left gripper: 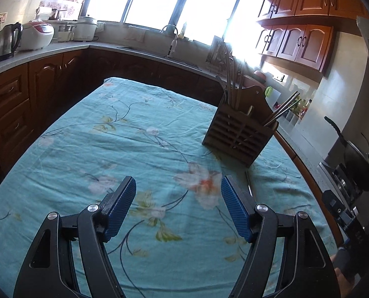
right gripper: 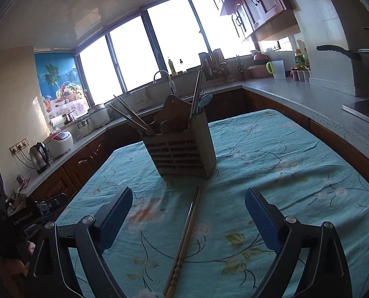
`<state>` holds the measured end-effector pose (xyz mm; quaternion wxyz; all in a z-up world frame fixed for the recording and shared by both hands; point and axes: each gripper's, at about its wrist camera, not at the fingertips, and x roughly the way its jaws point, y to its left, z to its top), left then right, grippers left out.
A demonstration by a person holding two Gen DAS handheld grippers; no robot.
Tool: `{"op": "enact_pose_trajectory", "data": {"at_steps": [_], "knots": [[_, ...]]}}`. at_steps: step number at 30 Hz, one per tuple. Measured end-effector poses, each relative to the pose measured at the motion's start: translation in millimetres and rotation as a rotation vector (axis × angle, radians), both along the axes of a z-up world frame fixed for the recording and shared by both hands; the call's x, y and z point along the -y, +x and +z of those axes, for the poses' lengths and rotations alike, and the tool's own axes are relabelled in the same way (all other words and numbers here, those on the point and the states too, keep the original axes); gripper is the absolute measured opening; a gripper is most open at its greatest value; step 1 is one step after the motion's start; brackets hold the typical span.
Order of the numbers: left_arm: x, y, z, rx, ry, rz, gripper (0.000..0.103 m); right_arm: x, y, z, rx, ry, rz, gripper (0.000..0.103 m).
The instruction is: Organize utensils
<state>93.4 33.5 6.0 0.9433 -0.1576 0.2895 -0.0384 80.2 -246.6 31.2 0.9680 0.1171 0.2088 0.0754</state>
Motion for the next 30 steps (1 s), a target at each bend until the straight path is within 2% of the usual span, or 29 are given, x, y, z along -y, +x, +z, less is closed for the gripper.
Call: {"op": "enact_pose_trajectory", "data": {"at_steps": [7,11,13,15,17,19,24,30], "knots": [[4,-26,-8,0.024,0.042,0.009,0.072,-8,-29,-5,0.049,-0.070,-0.011,0.098],[11,-42,8,0.117,0.087,0.006,0.073,-15,-47,8,0.137,-0.117,-0.002,0.098],[15,-54,18,0.186,0.120,0.012,0.090,-17,-61,20,0.212,-0.132,0.004,0.102],[19,-66,24,0.249,0.157,0.033,0.099,-18,-75,28,0.288,-0.140,0.003,0.103],[22,-73,25,0.277,0.174,0.041,0.100,-18,-84,31,0.338,-0.156,-0.010,0.103],[24,-75,20,0.268,0.180,0.035,0.100,-19,-91,27,0.365,-0.175,-0.026,0.103],[28,-77,1,0.224,0.203,0.044,0.100,-18,-94,6,0.333,-0.189,-0.036,0.103],[36,-81,-6,0.236,0.258,0.051,0.100,-15,-100,-12,0.291,-0.194,-0.046,0.103]]}}
